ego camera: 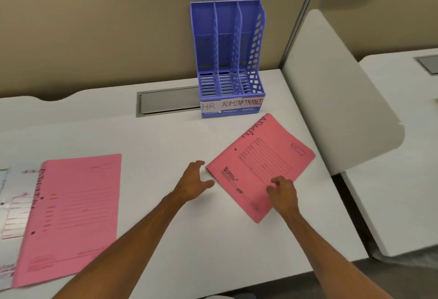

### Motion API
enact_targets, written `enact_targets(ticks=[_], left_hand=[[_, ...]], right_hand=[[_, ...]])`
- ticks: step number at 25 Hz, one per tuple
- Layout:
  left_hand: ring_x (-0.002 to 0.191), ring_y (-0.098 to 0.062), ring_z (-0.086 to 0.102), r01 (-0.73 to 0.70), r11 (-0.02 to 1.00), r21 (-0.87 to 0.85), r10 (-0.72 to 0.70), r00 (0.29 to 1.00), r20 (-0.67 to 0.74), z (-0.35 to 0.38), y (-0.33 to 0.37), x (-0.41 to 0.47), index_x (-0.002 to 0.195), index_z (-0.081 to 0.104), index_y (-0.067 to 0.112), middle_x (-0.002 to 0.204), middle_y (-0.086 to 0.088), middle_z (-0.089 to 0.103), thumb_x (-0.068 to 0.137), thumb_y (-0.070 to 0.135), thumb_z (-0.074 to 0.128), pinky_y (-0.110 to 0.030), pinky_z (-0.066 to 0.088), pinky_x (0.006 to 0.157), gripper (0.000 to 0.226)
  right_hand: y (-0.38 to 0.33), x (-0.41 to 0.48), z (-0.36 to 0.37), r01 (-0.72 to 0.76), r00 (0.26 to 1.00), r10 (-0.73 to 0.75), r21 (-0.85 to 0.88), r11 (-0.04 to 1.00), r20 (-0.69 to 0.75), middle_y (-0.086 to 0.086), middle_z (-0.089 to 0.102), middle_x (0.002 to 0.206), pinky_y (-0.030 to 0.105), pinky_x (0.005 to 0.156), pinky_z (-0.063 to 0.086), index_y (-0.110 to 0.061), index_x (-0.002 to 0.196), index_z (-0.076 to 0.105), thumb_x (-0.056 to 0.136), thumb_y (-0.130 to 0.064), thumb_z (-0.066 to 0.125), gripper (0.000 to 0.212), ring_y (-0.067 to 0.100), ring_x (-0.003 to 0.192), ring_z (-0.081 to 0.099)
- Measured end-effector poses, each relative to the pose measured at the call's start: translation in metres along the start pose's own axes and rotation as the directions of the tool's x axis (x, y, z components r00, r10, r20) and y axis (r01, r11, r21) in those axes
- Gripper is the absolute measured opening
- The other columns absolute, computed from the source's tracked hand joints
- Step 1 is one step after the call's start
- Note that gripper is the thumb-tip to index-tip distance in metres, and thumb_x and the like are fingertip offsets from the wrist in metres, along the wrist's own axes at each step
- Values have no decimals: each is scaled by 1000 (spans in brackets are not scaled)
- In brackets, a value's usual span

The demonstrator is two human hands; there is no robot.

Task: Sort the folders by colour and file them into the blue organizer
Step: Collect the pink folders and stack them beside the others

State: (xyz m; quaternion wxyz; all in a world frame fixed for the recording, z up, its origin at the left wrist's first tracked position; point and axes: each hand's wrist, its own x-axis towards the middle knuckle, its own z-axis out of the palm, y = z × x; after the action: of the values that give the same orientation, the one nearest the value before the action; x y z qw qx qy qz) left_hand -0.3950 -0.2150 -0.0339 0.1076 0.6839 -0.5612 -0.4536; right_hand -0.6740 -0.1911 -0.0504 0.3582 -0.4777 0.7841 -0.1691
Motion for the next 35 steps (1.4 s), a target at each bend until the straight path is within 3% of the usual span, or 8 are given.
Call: enact_targets(ticks=[6,10,13,18,24,26,30,35], left_hand=[[129,-27,48,70,996,54,-75,991,106,19,32,44,147,31,7,149,-11,40,81,29,77,-35,41,99,83],[114,-28,58,116,992,39,-120,987,111,28,45,60,135,46,8,133,-11,55,74,39,82,-43,51,97,77],[119,-32,53,203,976,73,-209,974,83,30,44,62,133,50,15,129,-11,49,67,49,83,-47,48,102,82],[91,-21,69,230,951,-207,-199,967,160,27,38,57,112,57,12,109,-9,69,80,22,73,-37,58,82,37],[90,-16,72,156,929,-337,-65,962,266,21,50,30,122,47,18,110,-4,69,91,19,66,-26,58,69,36],[88,-14,73,109,921,-373,-18,971,239,13,50,13,122,47,21,109,-2,70,93,20,64,-24,58,67,34],[95,-20,73,53,881,-470,83,961,265,-23,24,-29,120,49,29,108,-3,74,93,28,64,-30,59,77,31],[105,-28,69,83,817,-571,84,962,261,-79,-47,-80,126,49,34,116,-9,71,89,36,69,-40,53,94,43]], right_hand=[[35,14,-7,-263,964,265,201,944,16,7,60,107,35,82,49,-5,118,55,88,-16,61,34,24,95,57],[36,21,-7,-406,906,415,450,795,84,14,66,96,53,84,57,-8,88,61,81,-14,61,9,27,82,62],[37,28,-9,-467,872,464,542,698,155,18,68,89,43,69,59,-5,92,66,77,-7,63,15,28,69,61],[42,34,-14,-509,853,464,568,646,237,19,63,90,28,51,47,6,111,57,76,-1,66,37,26,65,56],[40,29,-18,-451,890,419,471,758,177,16,68,84,31,58,47,-1,82,62,72,-4,68,12,26,68,59],[37,26,-16,-416,908,391,459,785,153,11,56,75,30,56,43,-9,67,49,73,-7,71,23,23,63,50],[12,11,-2,-411,910,305,529,742,280,11,66,95,39,74,52,-8,100,58,84,-20,68,22,29,87,63],[-41,-21,41,-437,857,113,592,677,503,12,72,108,42,72,57,-14,115,62,90,-20,65,26,32,101,66]])
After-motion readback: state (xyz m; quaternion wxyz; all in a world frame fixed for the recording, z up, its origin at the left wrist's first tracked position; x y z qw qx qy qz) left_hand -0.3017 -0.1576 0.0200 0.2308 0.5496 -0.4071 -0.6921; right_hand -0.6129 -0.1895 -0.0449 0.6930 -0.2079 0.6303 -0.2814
